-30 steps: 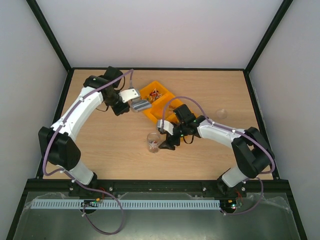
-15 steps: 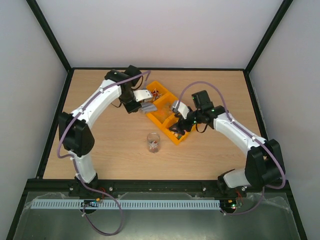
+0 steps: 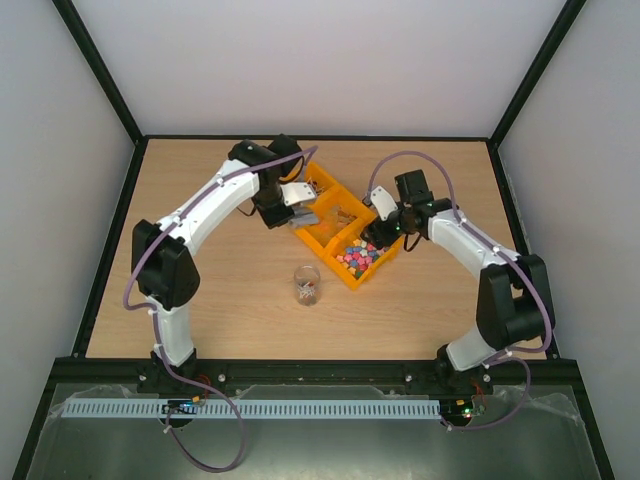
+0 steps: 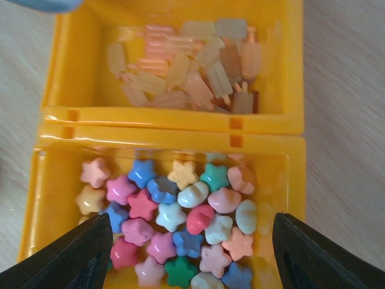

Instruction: Pack the candies

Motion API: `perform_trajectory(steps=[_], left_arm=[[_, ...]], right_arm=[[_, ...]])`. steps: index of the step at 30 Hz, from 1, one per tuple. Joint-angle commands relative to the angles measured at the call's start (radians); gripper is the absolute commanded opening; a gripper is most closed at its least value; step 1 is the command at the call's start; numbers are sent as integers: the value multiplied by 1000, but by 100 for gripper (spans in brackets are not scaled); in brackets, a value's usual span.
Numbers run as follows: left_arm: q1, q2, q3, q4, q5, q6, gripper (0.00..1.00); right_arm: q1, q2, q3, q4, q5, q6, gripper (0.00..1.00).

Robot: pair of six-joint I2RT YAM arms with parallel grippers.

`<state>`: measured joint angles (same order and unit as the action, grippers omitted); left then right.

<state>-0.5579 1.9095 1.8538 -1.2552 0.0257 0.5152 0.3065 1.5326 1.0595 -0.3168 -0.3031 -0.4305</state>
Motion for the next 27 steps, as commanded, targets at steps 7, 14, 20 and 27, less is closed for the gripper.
perform_trajectory(steps=[7, 14, 20, 27], left_arm=[[-18, 59, 45, -39, -55, -31, 2], [-32, 57, 67, -17, -26, -56, 2], [-30, 38, 66, 4, -17, -65, 2], [-29, -3, 55, 17, 8, -59, 2]], right_arm=[[-3, 95, 30, 7, 141, 38, 67], [-3, 100, 28, 0, 104, 65, 59], [-9, 42, 94, -32, 88, 70, 60], [-69, 89, 132, -84, 158, 43, 63]])
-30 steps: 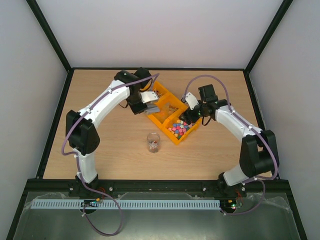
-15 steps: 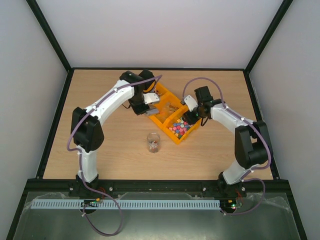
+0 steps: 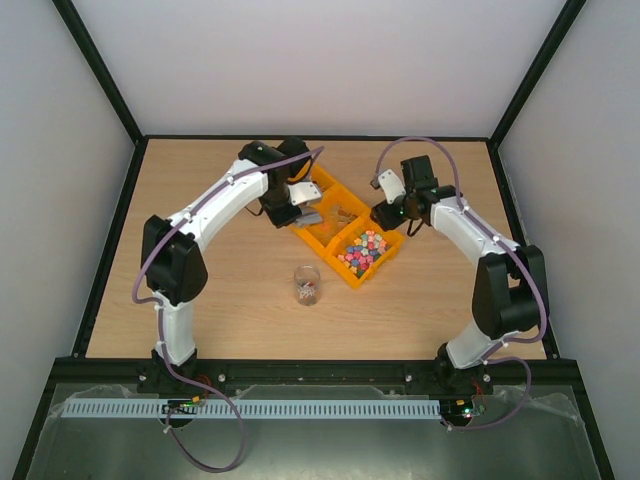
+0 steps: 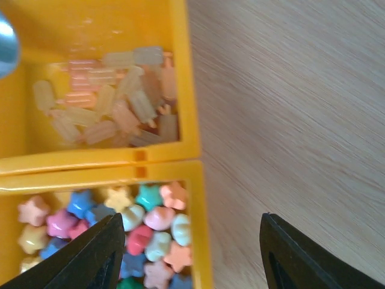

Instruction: Pack the candies

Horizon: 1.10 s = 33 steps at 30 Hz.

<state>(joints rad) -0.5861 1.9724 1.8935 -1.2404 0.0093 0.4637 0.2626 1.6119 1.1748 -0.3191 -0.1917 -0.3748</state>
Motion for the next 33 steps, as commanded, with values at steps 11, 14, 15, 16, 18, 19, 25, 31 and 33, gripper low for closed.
perform_trajectory(steps=[11, 14, 15, 16, 18, 19, 25, 31, 33], left_arm=[[0, -62, -7, 8, 16, -4, 2], [1, -47, -14, -8, -4, -1, 2], [0, -38, -15, -15, -7, -2, 2], [-1, -29, -12, -22, -11, -4, 2], [-1, -7, -6, -34, -24, -8, 2], [-3, 2, -2, -41, -32, -9, 2], [-9, 21, 24, -50, -45, -8, 2], [-9, -16, 20, -11, -20, -2, 2], [-9, -26, 18, 4, -13, -4, 2]], right_arm=[[-26, 103, 24, -106, 2, -3, 61], [-21, 109, 15, -101, -23, 23, 57], [-17, 111, 13, -99, -29, 32, 56], [-11, 111, 11, -98, -35, 41, 55], [3, 111, 6, -93, -38, 57, 53], [10, 110, 4, -88, -37, 64, 52], [53, 98, -29, -71, -27, 104, 49], [86, 99, -55, -36, -2, 173, 44], [95, 106, -50, -18, 20, 202, 42]])
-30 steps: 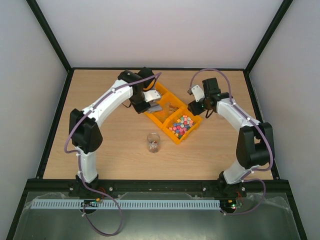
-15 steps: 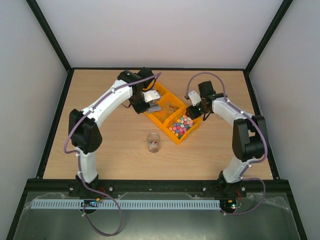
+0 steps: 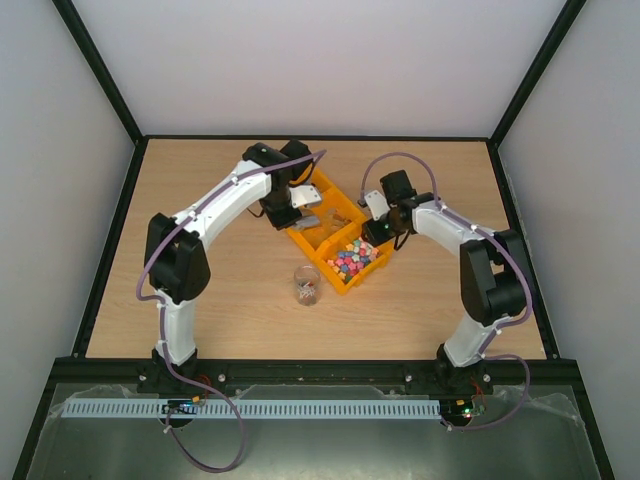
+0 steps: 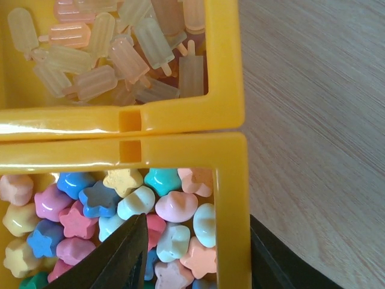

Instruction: Pack the candies

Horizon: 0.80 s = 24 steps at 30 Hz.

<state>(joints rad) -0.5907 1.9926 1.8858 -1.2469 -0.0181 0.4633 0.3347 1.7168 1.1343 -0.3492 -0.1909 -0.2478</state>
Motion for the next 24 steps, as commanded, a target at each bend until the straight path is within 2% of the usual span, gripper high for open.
perform_trajectory(steps=[1, 6, 16, 24], left_arm=[[-2, -49, 26, 16, 17, -5, 2], [1, -70, 28, 46, 34, -8, 2], [10, -105, 27, 66, 40, -7, 2], [5, -133, 23, 38, 116, 25, 2]], right_arm=[[25, 6, -4, 22, 30, 88, 41], [26, 54, 52, 31, 99, 125, 28], [15, 159, 150, 87, 148, 127, 18], [14, 244, 245, 115, 123, 167, 16]])
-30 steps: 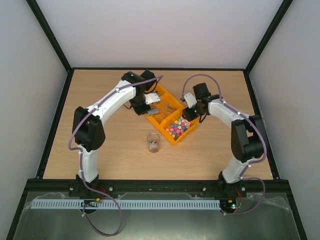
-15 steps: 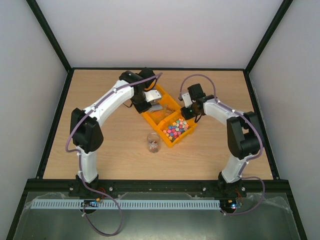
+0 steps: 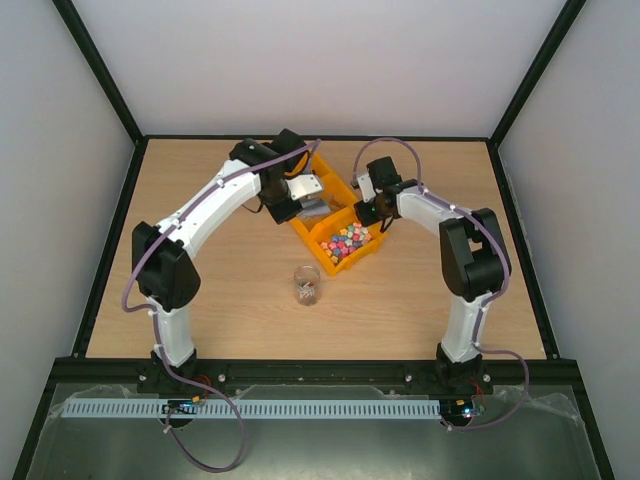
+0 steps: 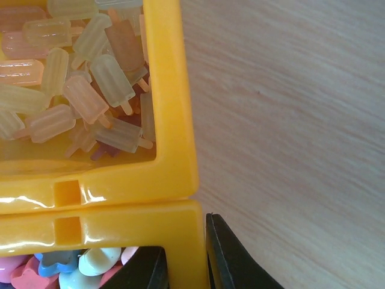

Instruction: Pack the candies

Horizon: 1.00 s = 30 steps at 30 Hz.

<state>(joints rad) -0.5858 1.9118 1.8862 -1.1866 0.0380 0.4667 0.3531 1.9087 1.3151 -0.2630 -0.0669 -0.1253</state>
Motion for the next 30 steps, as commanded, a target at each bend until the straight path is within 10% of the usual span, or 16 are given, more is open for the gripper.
perform_trajectory(steps=[1, 30], left_arm=[[-3, -51, 22, -34, 64, 31, 2], [-74, 125, 19, -111, -104, 135, 2]], right_arm=[[-4, 66, 80, 30, -1, 46, 16], [26, 93, 114, 52, 31, 101, 15]])
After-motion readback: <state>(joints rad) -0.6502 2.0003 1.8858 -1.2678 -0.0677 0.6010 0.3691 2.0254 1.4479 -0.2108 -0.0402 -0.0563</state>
